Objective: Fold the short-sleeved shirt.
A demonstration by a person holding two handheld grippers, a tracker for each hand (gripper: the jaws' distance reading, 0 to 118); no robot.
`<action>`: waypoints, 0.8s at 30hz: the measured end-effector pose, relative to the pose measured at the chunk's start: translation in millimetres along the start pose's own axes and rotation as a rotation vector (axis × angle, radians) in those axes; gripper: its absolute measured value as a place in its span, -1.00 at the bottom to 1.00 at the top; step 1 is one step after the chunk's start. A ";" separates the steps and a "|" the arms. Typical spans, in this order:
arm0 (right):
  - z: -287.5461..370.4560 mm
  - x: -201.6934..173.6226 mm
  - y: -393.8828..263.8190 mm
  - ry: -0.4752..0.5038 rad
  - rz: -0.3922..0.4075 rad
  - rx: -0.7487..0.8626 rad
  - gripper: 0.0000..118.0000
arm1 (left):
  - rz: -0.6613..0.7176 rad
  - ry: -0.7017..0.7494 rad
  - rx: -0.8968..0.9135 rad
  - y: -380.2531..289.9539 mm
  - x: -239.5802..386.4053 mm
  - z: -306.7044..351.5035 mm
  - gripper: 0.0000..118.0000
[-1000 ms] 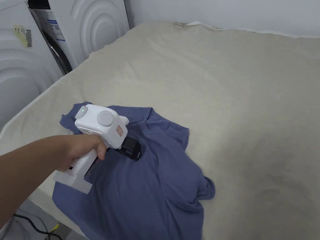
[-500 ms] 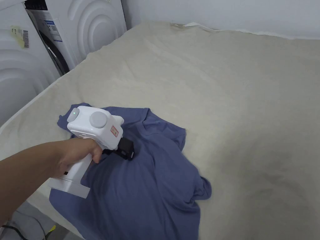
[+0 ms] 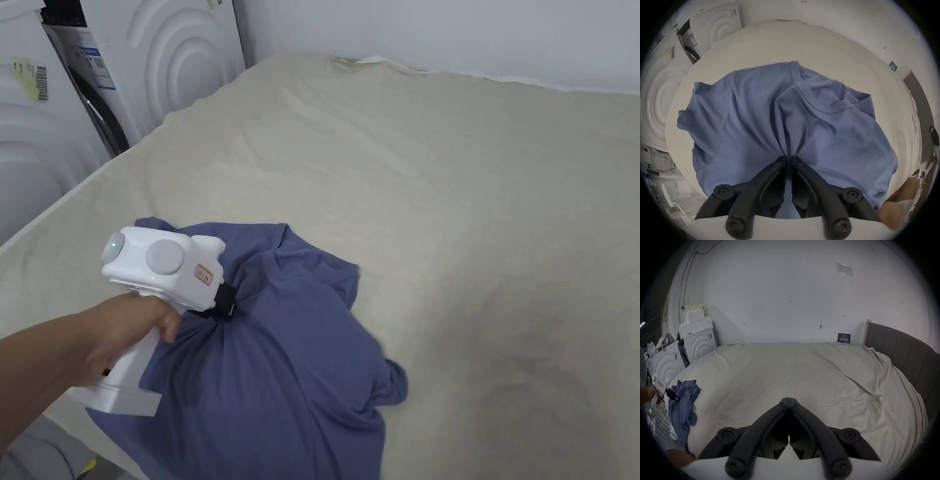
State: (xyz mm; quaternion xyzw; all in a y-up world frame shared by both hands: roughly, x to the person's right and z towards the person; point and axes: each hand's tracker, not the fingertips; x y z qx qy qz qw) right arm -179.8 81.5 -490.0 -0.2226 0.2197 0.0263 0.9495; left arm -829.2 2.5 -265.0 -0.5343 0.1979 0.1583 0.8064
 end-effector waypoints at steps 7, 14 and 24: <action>1.6 0.9 3.5 0.001 -0.016 0.010 -1.00 | 0.070 -0.047 0.157 -26.1 -2.7 22.0 -0.95; 0.7 1.1 2.7 0.014 -0.027 0.012 -1.00 | 0.125 -0.083 0.290 -49.4 -0.2 42.0 -0.99; 11.8 -1.7 3.5 0.053 -0.042 0.023 -1.00 | 0.147 -0.065 0.471 -65.0 29.2 79.2 -1.00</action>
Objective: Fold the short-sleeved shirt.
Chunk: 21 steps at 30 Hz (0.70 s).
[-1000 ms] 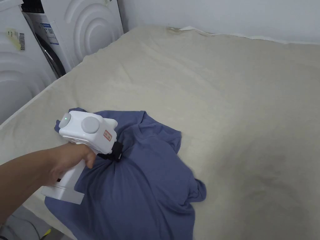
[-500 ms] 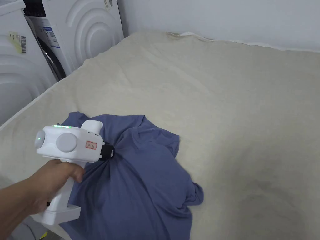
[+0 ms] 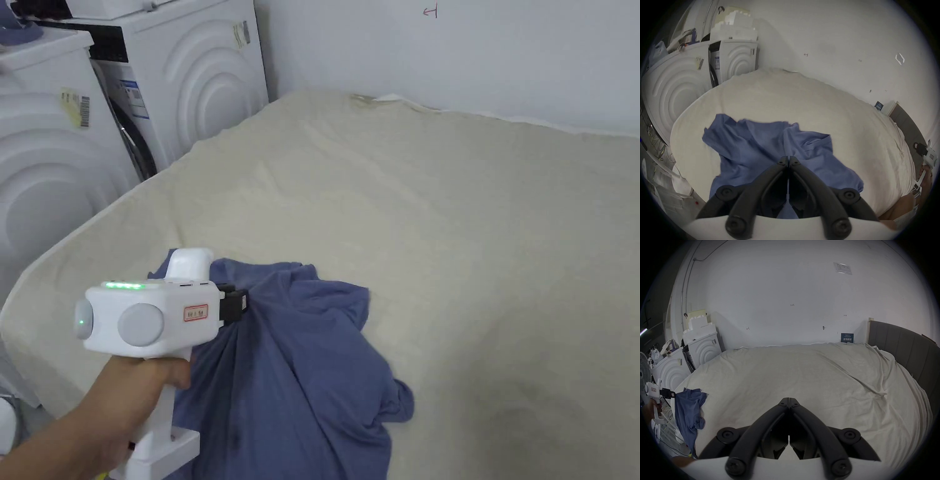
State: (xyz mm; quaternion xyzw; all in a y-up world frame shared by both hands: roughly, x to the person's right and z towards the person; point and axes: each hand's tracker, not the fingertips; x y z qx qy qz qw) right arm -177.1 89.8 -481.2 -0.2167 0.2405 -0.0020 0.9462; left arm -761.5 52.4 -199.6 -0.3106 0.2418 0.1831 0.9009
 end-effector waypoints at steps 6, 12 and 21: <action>16.3 0.9 2.1 0.027 -0.008 0.026 -1.00 | 0.014 -0.026 0.158 15.0 42.4 44.1 -1.00; 45.4 6.8 10.4 0.045 -0.013 0.065 -1.00 | -0.040 -0.077 0.321 45.6 106.2 104.0 -1.00; 95.7 39.5 34.4 0.025 -0.041 0.176 -1.00 | -0.181 -0.284 0.509 118.4 254.1 187.1 -1.00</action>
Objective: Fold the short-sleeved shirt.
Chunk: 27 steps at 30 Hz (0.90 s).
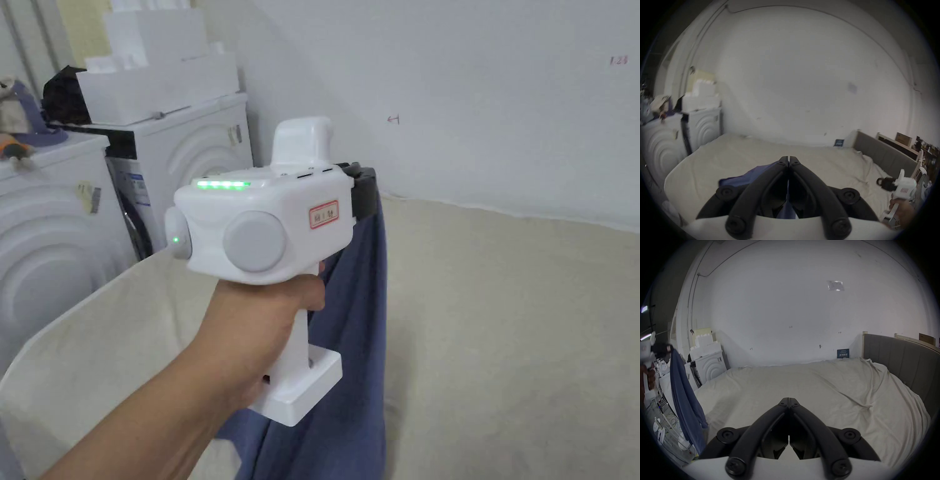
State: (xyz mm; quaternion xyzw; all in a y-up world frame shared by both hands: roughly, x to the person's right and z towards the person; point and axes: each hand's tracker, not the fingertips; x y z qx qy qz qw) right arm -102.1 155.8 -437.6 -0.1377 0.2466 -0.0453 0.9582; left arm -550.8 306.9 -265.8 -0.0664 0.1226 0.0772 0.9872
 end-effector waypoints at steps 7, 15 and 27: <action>32.0 41.9 17.6 -0.066 -0.030 0.073 -1.00 | -0.012 -0.241 0.099 70.2 136.0 -33.5 -1.00; 63.3 103.8 22.5 -0.195 -0.063 0.117 -1.00 | 0.033 -0.483 0.137 105.5 266.2 -78.4 -1.00; 78.9 170.4 4.1 -0.374 -0.070 0.081 -1.00 | 0.075 -0.486 -0.057 -4.5 314.9 -228.9 -1.00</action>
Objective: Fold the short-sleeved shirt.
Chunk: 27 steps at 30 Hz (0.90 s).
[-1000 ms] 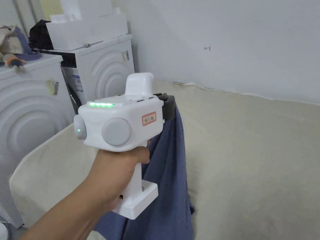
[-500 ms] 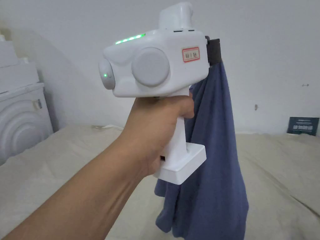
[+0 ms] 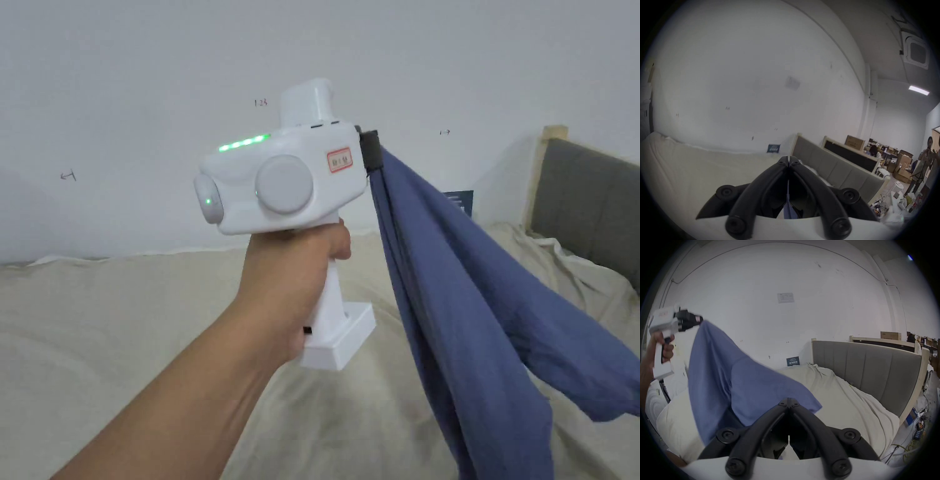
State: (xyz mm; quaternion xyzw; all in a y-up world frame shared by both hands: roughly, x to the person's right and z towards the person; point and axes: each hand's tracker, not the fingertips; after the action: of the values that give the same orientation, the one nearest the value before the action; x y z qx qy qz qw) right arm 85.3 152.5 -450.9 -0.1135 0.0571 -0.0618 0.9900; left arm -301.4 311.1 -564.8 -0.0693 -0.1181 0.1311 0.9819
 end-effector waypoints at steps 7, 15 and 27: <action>-45.9 -24.9 -20.3 0.020 0.029 -0.066 -1.00 | 0.075 0.204 -0.187 -101.7 -129.5 -30.7 -1.00; -104.4 -84.9 -54.9 0.118 0.046 -0.152 -1.00 | 0.137 0.470 -0.378 -184.5 -275.4 12.7 -1.00; -133.4 -121.2 -90.4 0.170 0.066 -0.237 -1.00 | 0.151 0.541 -0.561 -240.0 -320.0 38.2 -1.00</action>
State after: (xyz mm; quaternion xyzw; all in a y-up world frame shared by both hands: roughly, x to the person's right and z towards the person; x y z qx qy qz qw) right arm -61.1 52.5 -547.0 -0.2218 0.1512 -0.0313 0.9628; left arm -553.2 -2.0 -556.3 -0.3755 0.1191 0.1427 0.9080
